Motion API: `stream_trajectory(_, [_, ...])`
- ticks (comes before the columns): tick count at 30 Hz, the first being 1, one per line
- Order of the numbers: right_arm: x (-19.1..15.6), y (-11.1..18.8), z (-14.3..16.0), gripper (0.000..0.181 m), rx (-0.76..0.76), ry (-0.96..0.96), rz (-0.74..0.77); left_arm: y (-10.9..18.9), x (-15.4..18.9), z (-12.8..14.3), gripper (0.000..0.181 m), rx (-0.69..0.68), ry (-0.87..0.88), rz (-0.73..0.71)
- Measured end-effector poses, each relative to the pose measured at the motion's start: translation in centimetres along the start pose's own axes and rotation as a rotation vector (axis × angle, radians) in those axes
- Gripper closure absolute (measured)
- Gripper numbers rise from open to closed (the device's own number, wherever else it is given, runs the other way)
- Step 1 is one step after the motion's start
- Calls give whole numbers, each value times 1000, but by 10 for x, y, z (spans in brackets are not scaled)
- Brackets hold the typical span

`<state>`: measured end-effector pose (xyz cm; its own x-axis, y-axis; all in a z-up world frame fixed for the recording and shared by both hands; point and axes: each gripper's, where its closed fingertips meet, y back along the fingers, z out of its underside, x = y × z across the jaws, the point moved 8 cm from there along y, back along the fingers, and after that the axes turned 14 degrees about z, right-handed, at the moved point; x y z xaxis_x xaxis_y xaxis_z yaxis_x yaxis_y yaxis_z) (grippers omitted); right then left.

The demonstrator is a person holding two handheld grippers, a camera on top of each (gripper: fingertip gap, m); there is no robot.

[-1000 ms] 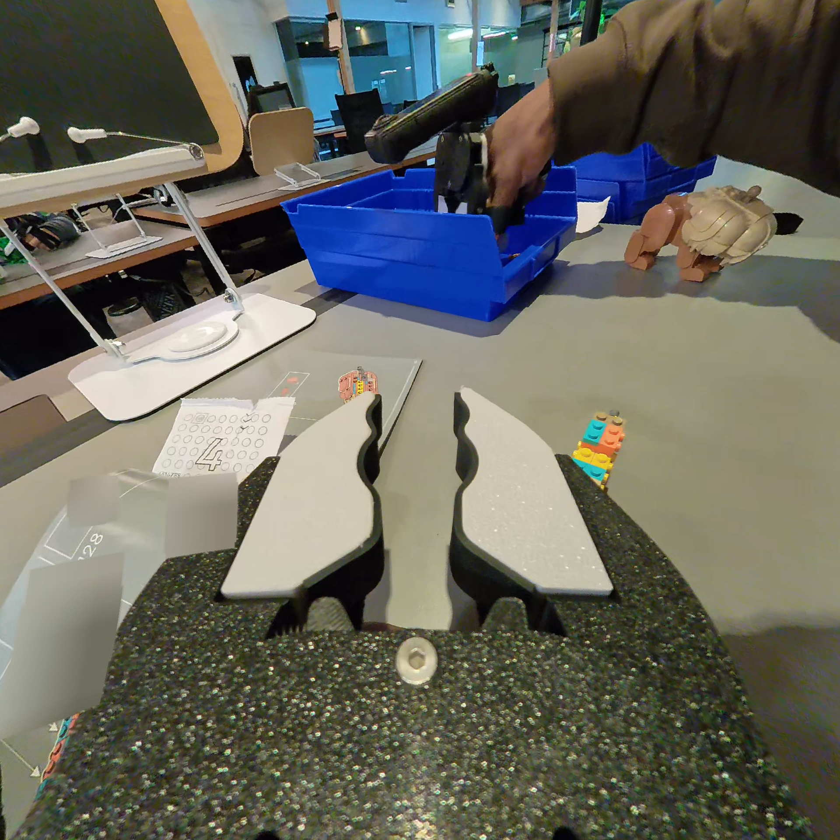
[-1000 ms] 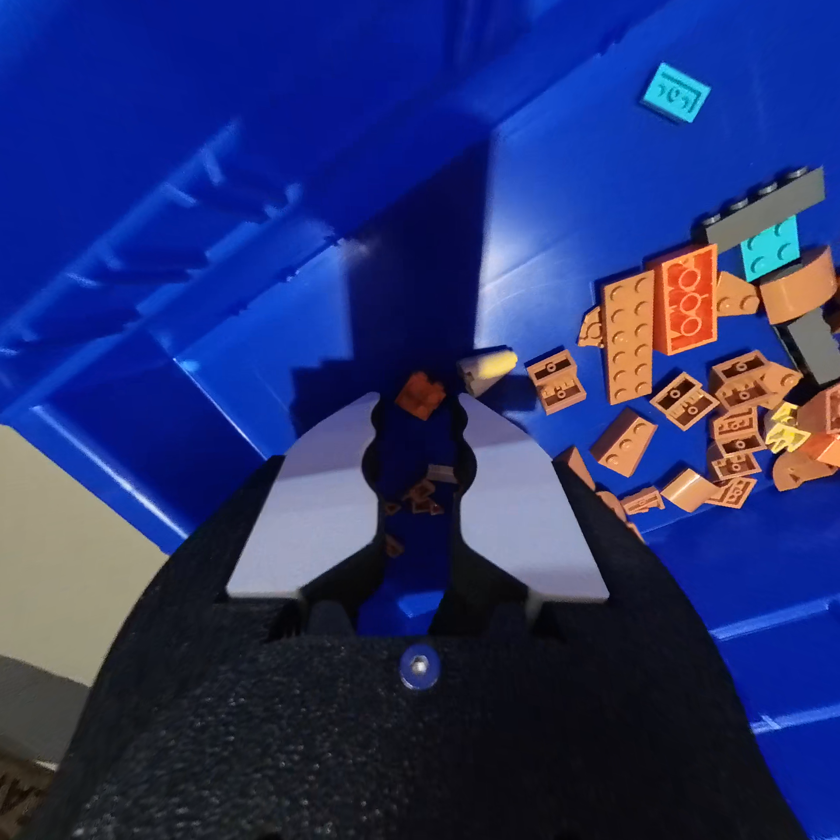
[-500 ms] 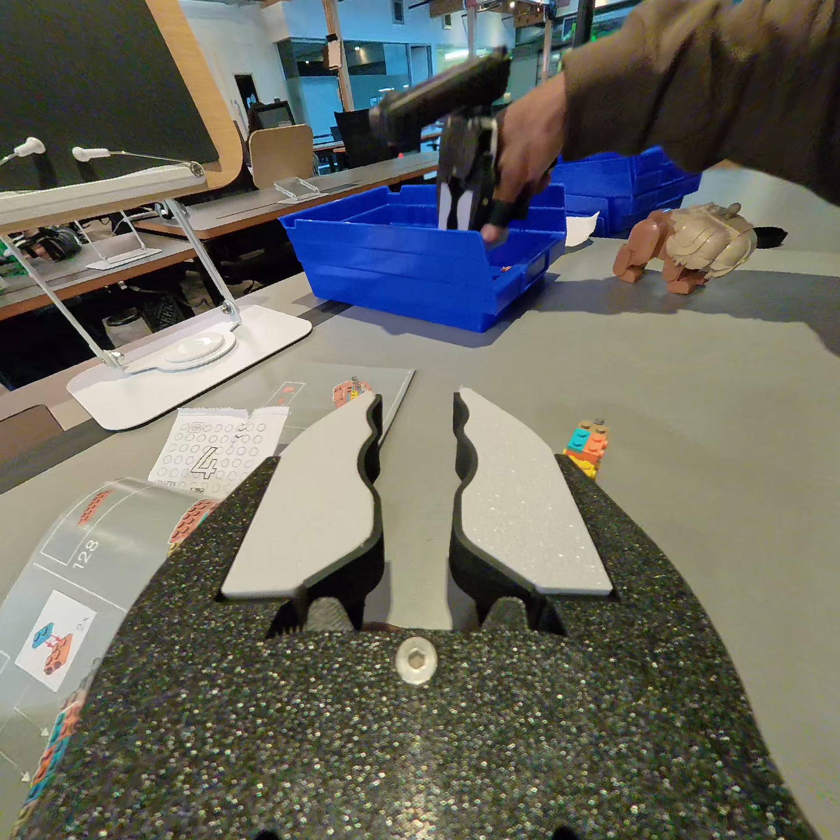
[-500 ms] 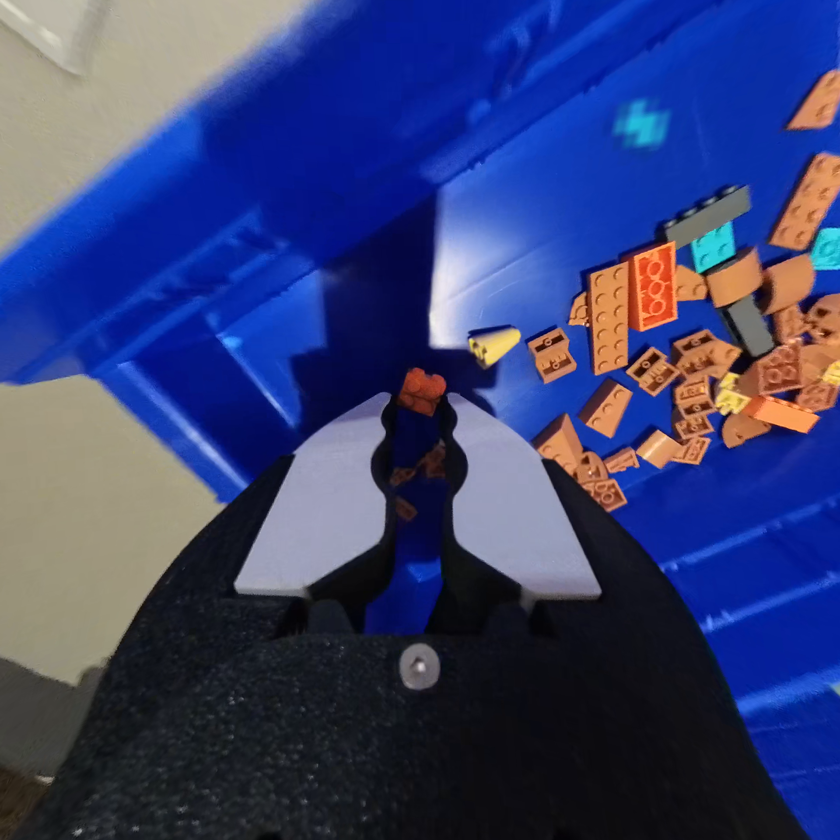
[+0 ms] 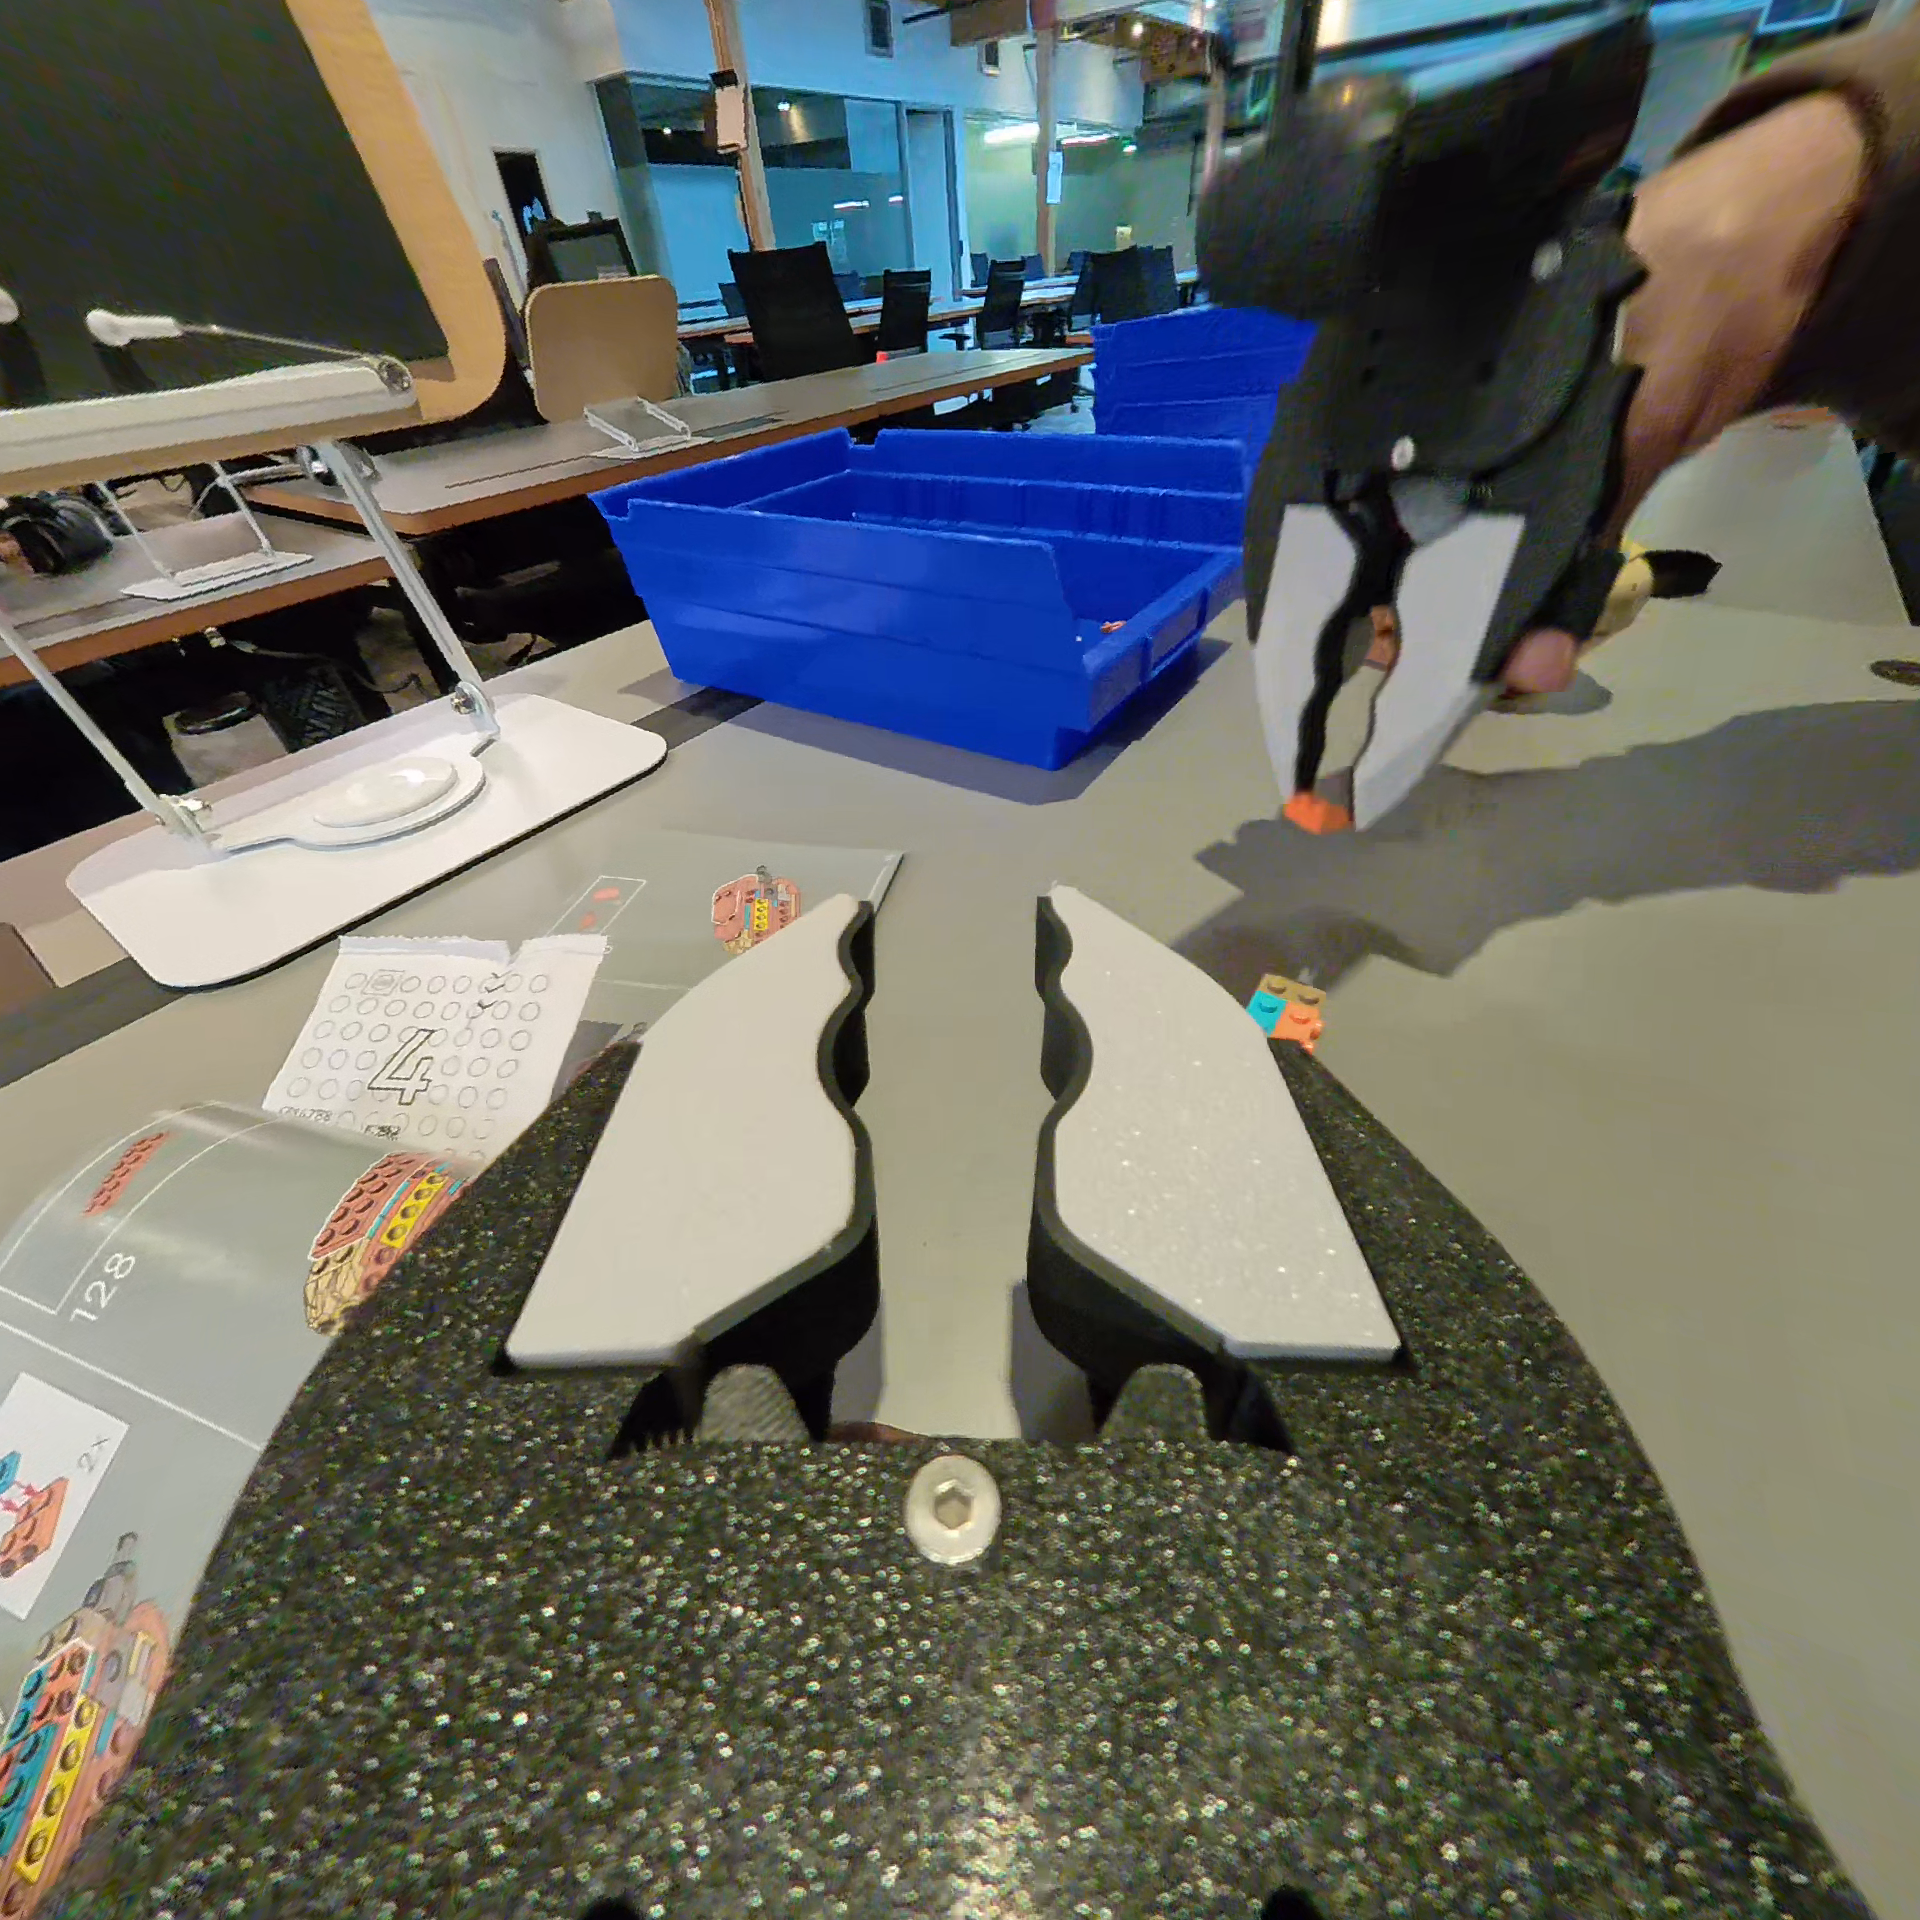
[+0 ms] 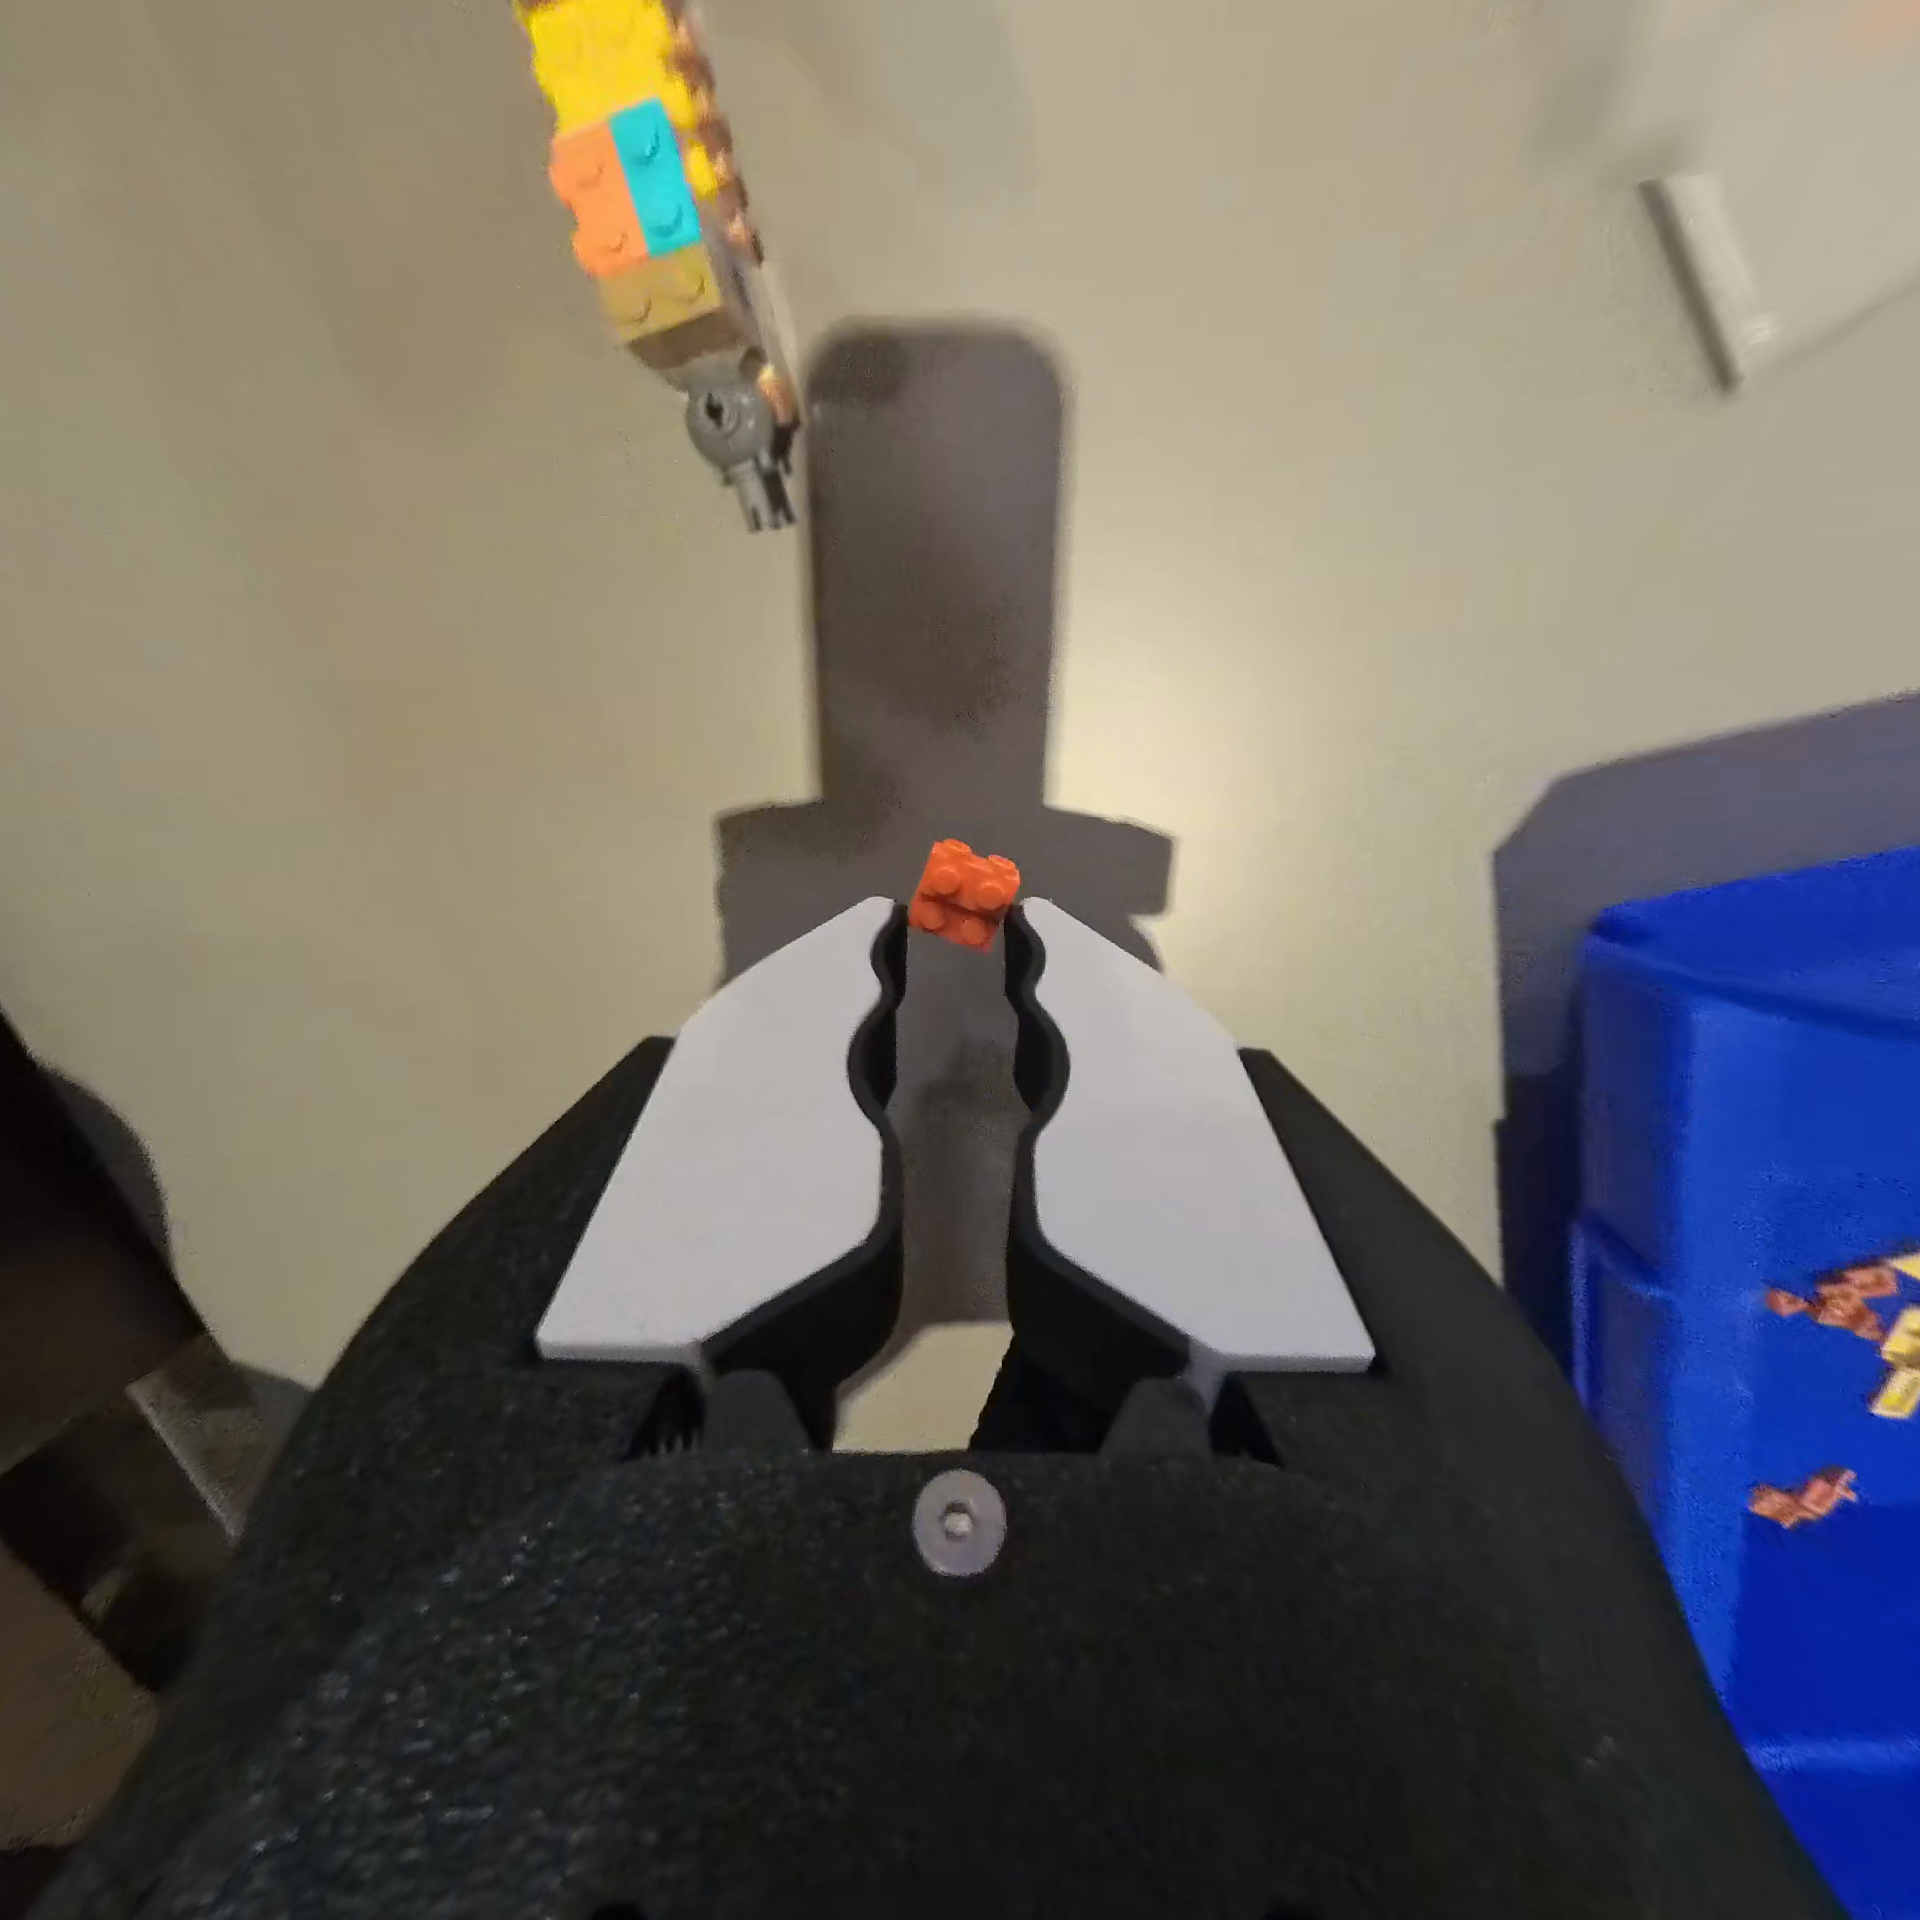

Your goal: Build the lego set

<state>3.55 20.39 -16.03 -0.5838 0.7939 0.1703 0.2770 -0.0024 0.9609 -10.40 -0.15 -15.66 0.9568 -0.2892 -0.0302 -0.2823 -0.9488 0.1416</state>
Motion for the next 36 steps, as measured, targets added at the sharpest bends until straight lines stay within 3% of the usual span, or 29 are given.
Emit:
stream_trajectory(8, [-19, -23, 7, 163, -45, 16, 4, -3, 7, 0, 151, -11, -26, 18])
stream_trajectory(22, [-8, -5, 9, 152, 20, -15, -6, -4, 8, 0, 151, -15, -22, 22])
stream_trajectory(26, [10, 19, 11, 150, 74, -36, 40, -3, 7, 0, 151, -13, -23, 20])
stream_trajectory(31, [55, 53, 16, 146, 172, -92, 165, -4, 7, 1, 151, -12, -19, 23])
stream_trajectory(36, [106, 61, 25, 142, 187, -147, 260, -4, 6, 2, 151, -15, -19, 22])
